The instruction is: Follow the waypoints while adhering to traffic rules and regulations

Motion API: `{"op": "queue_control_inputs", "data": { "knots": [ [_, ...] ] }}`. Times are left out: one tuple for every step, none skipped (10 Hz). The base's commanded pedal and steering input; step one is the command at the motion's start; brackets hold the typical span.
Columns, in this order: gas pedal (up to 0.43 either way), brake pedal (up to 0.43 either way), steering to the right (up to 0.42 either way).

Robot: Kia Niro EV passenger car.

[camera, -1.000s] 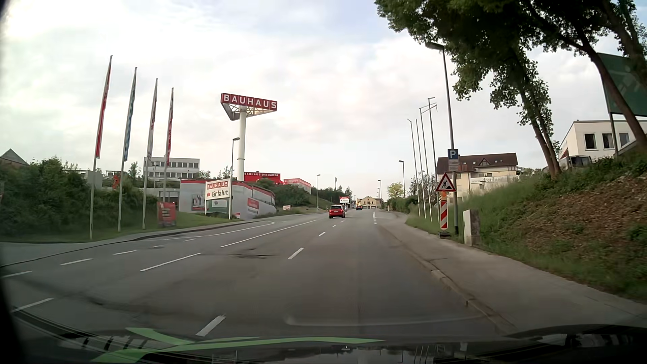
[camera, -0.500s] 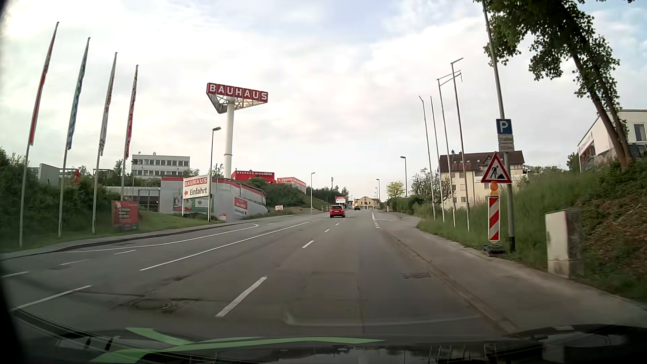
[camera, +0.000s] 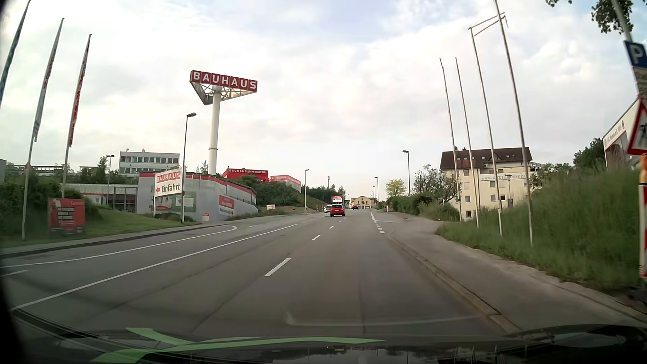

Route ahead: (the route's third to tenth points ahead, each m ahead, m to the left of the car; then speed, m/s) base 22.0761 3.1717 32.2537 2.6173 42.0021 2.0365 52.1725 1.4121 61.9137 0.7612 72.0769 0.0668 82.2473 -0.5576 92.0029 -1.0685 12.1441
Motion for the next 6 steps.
{"op": "queue_control_inputs", "data": {
  "knots": [
    [0.220, 0.000, 0.005],
    [0.220, 0.000, 0.004],
    [0.220, 0.000, 0.005],
    [0.220, 0.000, 0.004],
    [0.220, 0.000, 0.004],
    [0.220, 0.000, 0.004]
  ]
}}
